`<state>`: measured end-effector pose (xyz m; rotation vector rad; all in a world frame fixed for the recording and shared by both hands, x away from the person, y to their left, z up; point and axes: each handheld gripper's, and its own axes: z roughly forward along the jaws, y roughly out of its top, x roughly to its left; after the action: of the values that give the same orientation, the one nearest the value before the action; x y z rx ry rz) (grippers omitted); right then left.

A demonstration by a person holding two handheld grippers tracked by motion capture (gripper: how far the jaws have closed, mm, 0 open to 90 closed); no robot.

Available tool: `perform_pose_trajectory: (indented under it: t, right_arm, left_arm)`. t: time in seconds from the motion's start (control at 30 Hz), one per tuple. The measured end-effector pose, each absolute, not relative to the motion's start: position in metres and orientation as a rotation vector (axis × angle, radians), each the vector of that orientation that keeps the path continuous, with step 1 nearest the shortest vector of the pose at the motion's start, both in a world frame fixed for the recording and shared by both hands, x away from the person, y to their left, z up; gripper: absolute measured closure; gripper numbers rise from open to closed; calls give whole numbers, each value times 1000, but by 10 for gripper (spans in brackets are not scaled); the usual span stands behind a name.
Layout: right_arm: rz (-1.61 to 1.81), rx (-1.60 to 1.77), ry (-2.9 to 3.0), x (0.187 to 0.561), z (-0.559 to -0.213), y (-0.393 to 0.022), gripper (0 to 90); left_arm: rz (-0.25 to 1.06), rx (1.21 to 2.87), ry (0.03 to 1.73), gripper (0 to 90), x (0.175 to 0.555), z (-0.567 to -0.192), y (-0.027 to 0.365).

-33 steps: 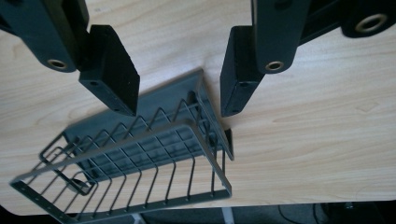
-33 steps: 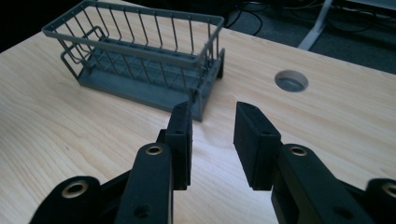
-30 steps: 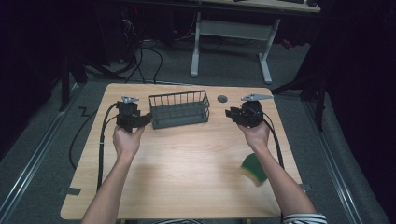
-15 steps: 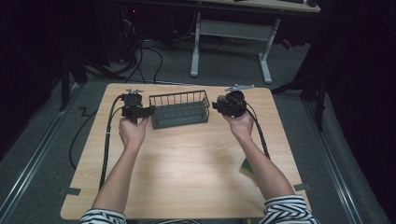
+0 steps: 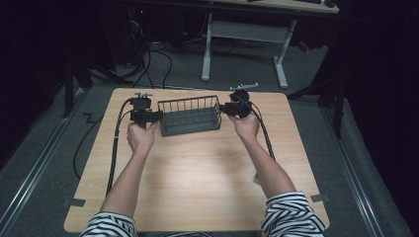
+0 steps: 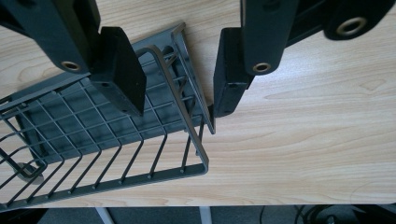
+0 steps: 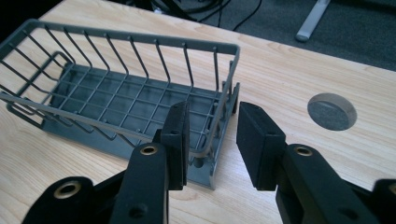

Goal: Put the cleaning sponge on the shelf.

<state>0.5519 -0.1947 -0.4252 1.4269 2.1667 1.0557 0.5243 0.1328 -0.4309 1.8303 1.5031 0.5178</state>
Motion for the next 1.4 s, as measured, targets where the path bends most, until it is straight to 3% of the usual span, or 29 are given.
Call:
perform_pose_trajectory:
  t: [0.5,0.83,1.4]
  right_arm:
    - [1046,1494,2182,561,-438,-190,768]
    - [1028,1500,2205,561,-436,-190,815]
    - [980,1480,2237,537,-430,-203,827]
  left_arm:
    - [479,1851,1500,647,530,-438,134]
    - [439,1856,1489,775,530,-440,131]
    - [394,1907,1446,793,515,-437,120]
